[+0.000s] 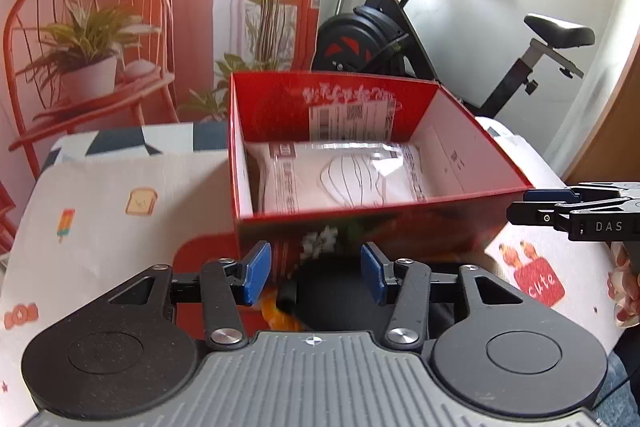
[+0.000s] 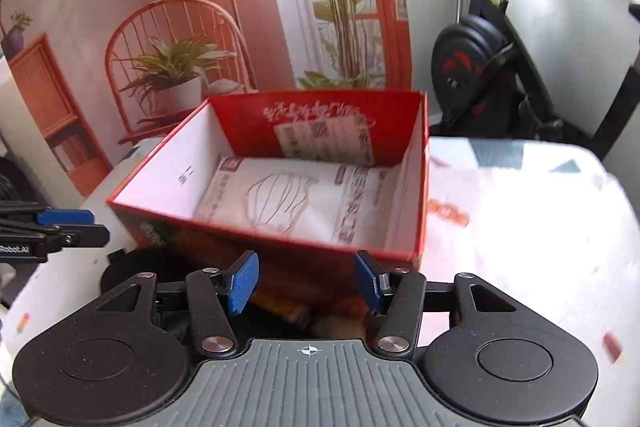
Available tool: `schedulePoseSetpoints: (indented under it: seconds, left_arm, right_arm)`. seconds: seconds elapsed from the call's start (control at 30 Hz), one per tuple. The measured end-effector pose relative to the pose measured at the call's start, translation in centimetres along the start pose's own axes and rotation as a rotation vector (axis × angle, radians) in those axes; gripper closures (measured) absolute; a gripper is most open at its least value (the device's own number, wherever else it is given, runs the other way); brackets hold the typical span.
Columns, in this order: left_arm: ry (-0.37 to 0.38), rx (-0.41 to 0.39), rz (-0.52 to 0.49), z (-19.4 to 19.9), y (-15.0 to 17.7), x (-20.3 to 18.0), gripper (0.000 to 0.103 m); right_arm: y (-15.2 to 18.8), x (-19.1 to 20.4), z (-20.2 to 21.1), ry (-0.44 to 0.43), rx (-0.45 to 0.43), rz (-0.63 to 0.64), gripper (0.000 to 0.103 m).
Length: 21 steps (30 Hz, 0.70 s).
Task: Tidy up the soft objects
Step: 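Move the right tool down to the black eye mask and grasp it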
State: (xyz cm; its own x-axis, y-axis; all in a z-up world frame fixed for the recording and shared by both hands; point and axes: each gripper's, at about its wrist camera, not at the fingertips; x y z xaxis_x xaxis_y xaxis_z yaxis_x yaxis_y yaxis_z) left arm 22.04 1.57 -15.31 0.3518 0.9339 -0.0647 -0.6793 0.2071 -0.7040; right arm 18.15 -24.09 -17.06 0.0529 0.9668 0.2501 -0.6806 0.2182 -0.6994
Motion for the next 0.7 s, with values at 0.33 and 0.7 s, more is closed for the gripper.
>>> schedulePoseSetpoints:
  seconds: [0.33,0.7]
  left_arm:
    - [0.013,0.062,0.098,-1.8,1.7,1.8,0.04]
    - [0.088,0.087,0.227,-3.7,3.1,3.0,0.032]
  right_arm:
    - [4.8,-0.4,-1.5,-0.033,0.047,-0.112,0.049]
    - [9.1,-1.4,-1.8,-0.054,0.031,-0.277,0.041]
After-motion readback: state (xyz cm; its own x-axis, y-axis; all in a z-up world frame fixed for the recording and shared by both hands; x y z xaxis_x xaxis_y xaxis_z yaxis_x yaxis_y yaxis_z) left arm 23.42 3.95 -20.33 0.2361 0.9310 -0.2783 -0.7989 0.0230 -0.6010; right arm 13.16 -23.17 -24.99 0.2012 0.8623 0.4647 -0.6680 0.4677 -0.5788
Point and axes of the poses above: each gripper's, at about its wrist camera, not at the fingertips, and z roughly against the way its jaws point, x to its left, y to its underside, and after that the axes turned 4 degrees about -y, right-handed
